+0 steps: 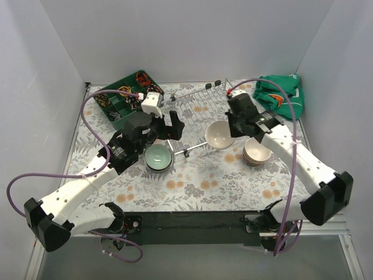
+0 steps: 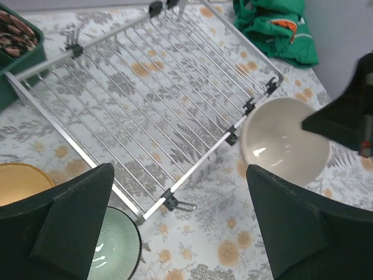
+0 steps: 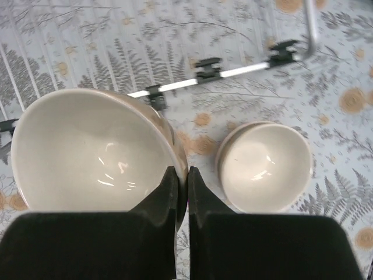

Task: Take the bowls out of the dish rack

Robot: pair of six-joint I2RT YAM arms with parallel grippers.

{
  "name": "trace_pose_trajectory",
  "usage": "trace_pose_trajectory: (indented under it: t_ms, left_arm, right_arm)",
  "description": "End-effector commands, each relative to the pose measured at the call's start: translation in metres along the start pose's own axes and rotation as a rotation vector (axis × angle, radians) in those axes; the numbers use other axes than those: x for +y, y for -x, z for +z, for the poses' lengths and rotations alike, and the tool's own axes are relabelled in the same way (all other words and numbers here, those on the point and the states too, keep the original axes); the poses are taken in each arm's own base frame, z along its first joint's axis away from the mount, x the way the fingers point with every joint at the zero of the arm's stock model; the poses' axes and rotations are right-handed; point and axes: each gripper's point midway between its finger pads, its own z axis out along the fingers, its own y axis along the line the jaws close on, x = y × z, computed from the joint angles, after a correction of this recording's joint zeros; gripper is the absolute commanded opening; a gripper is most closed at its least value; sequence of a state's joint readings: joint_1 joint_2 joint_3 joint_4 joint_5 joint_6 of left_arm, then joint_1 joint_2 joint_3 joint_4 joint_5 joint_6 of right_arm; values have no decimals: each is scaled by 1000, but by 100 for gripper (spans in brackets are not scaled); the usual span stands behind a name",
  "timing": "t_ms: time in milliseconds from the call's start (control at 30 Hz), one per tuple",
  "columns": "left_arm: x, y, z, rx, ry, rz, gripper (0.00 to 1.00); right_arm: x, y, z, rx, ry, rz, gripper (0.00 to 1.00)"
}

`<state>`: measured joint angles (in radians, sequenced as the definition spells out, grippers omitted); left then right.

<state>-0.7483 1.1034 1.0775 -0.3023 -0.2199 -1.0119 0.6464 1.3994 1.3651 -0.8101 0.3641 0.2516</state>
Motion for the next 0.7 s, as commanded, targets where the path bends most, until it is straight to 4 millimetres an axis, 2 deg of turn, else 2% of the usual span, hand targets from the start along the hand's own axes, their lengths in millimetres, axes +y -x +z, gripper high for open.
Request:
trace_pose_trajectory:
  t_ms: [0, 33, 67, 200, 267, 333, 400, 467, 533, 567, 667]
  left_arm:
    - [28, 10, -11, -109, 113, 46, 98]
    - [31, 15, -16, -139, 120, 42, 98]
    - [37, 15, -17, -151, 147, 44, 98]
    - [50, 13, -26, -199, 184, 62, 98]
    - [55, 13, -29, -213, 200, 70, 98]
    - [61, 15, -32, -230, 233, 80, 98]
    - [66, 19, -35, -246, 259, 80, 98]
    - [69, 19, -36, -252, 268, 76, 98]
    - [73, 22, -39, -270, 279, 69, 98]
    - [75, 21, -39, -269, 286, 69, 98]
    - [82, 26, -42, -291, 308, 59, 98]
  right_arm:
    - [-53, 9, -29, -101, -4, 172, 1]
    - [-61, 5, -29, -99, -16, 188, 1]
    - [-76, 3, -32, -106, -28, 229, 1]
    - [-110, -27, -26, -61, -54, 334, 1]
    - [-129, -34, -26, -76, -72, 395, 1]
    - [-138, -47, -20, -66, -77, 437, 1]
    - [-148, -48, -17, -100, -49, 506, 1]
    - [-149, -61, -8, -90, -16, 584, 1]
    - [-155, -59, -2, -129, -15, 619, 1]
    - [-158, -69, 4, -121, -27, 655, 1]
    - [-167, -77, 14, -142, -51, 703, 1]
